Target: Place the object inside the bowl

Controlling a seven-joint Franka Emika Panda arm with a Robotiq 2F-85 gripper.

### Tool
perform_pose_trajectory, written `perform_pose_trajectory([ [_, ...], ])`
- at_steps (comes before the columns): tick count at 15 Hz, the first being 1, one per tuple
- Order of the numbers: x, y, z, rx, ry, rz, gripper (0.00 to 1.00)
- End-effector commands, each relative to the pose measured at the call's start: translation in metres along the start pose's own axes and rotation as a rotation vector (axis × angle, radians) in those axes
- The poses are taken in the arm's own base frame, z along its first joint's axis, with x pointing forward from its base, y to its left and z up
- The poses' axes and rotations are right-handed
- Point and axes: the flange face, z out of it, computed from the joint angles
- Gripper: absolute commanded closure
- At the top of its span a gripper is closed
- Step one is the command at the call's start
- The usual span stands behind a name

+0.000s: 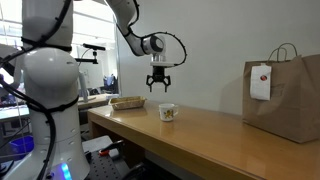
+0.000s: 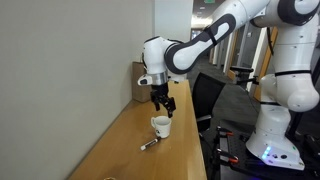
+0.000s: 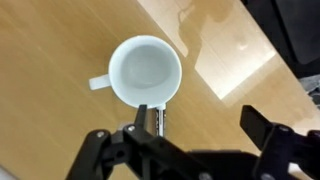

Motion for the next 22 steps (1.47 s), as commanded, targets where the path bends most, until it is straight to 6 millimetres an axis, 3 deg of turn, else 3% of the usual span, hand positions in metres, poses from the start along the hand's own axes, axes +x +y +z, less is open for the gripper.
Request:
perform_pose_trajectory([
  [1,0.018,0.0,0.007,-0.011,0.049,-0.066,0.0],
  [6,0.046,0.0,0.039,-0.02,0.099,-0.213,0.0],
  [12,0.073,0.026,0.103,-0.008,0.148,-0.198,0.0],
  [17,0.099,0.041,0.128,0.007,0.165,-0.206,0.01],
  [19,0.108,0.045,0.133,0.008,0.17,-0.211,0.11],
  [20,0.11,0.047,0.135,0.014,0.172,-0.207,0.3],
  [22,0.113,0.051,0.139,0.012,0.173,-0.2,0.36],
])
